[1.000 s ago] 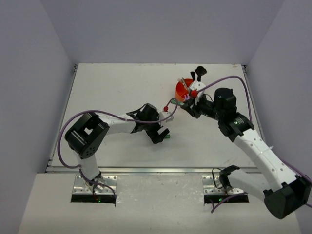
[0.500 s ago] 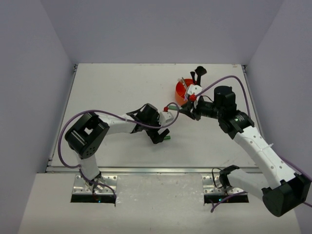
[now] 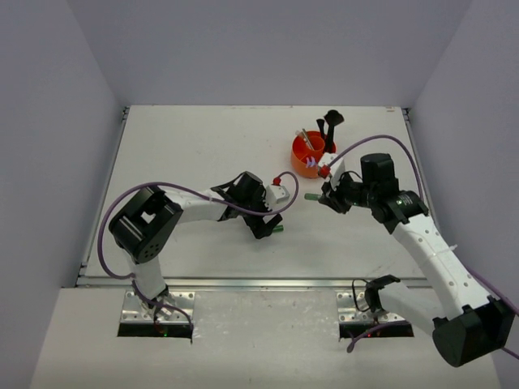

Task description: Organize the makeup

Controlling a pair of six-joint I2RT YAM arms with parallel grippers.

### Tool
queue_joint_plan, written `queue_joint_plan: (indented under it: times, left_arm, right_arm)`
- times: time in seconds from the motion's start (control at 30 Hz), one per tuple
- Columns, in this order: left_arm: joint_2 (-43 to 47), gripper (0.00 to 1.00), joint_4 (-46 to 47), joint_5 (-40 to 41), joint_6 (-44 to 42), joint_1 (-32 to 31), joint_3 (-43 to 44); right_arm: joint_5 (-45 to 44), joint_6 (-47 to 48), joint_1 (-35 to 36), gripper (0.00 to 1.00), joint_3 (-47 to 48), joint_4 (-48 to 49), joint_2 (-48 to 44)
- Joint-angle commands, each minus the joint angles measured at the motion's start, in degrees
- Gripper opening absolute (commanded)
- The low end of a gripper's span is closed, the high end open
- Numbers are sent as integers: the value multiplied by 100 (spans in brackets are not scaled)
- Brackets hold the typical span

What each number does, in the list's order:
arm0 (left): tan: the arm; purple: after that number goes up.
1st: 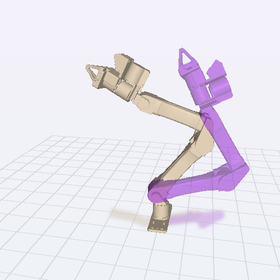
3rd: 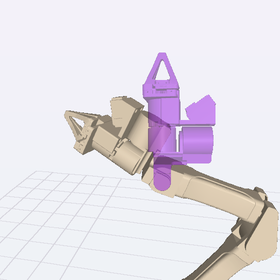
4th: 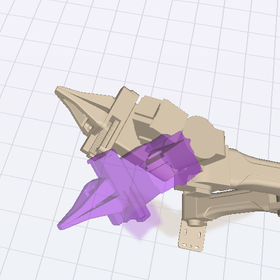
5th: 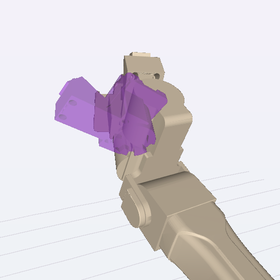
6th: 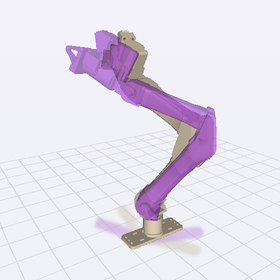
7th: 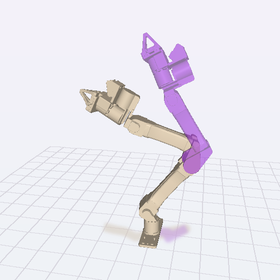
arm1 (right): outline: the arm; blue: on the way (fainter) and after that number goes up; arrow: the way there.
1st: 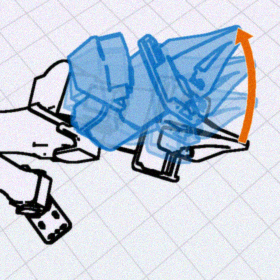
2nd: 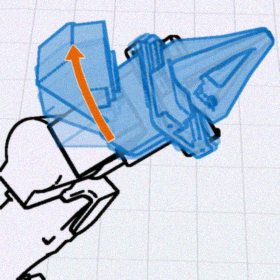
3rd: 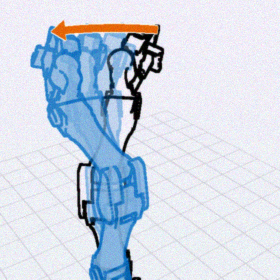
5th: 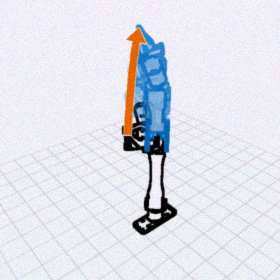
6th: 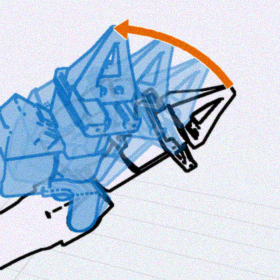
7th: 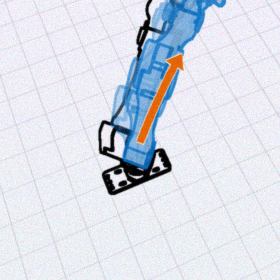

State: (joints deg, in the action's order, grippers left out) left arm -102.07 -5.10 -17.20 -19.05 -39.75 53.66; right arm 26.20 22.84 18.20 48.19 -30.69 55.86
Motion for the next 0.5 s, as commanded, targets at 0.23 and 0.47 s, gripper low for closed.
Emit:
queue_joint_plan:
  times: [0.23, 0.47]
  left_arm:
    - [-200, 100, -166, -114, 26, -44, 192]
    - [-172, 100, -185, -73, 6, -51, 162]
  right_arm:
    - [-1298, -1100, -209, 0, 1981, 1010, 2109]
    - [-1809, -1488, -212, 0, 2812, 1461, 3292]
